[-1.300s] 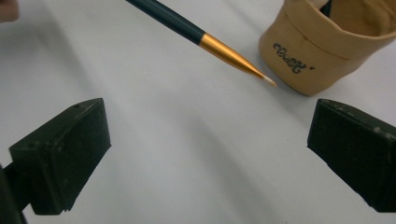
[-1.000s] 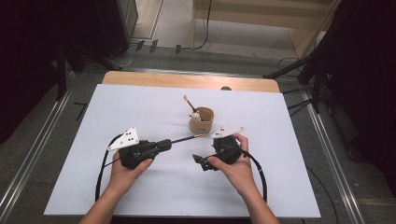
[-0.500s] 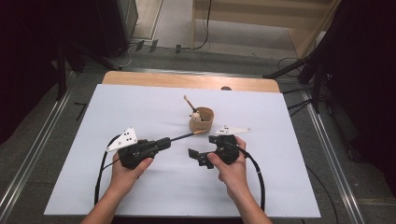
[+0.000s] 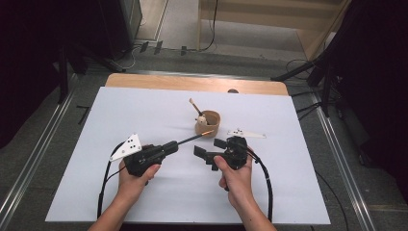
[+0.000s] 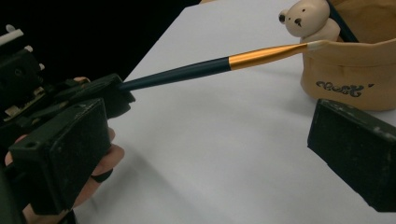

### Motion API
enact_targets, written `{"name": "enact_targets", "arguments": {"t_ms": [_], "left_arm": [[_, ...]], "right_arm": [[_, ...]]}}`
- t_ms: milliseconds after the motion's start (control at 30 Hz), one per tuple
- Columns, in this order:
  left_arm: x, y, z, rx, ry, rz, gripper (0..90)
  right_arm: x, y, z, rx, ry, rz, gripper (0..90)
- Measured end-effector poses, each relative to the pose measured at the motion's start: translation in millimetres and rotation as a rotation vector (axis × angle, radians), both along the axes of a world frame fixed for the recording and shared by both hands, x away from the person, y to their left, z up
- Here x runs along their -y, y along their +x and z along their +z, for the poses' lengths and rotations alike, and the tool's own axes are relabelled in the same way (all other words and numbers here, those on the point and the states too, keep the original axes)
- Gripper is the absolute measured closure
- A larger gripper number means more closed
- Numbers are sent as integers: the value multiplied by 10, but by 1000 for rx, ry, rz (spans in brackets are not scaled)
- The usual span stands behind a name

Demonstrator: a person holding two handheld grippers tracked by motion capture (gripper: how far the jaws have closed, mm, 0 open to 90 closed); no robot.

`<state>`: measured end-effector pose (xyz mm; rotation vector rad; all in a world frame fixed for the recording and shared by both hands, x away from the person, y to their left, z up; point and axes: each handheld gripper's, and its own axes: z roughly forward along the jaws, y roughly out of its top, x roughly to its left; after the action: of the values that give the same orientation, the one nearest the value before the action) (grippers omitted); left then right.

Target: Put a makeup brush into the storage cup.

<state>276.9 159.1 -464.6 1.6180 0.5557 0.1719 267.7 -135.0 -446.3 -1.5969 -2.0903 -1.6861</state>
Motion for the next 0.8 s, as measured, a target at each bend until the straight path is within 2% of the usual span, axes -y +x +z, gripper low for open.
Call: {"name": "enact_targets", "arguments": {"t_ms": [100, 333, 433, 567, 600, 800], "left_arm": [[26, -9, -11, 9, -4, -4, 868], [89, -43, -38, 41, -5, 10, 868], [106, -50, -51, 49, 1, 16, 868], [125, -57, -72, 51, 7, 16, 868], [131, -59, -75, 50, 5, 16, 868], [158, -74, -86, 54, 9, 12, 867]], "right_arm": [[3, -6, 8, -2, 18, -24, 0], [23, -3, 6, -57, 110, -71, 6], [59, 7, -10, -89, 161, -107, 39], [104, 19, -42, -131, 202, -143, 158], [113, 20, -50, -141, 213, -151, 161], [117, 25, -54, -163, 248, -163, 233]]}}
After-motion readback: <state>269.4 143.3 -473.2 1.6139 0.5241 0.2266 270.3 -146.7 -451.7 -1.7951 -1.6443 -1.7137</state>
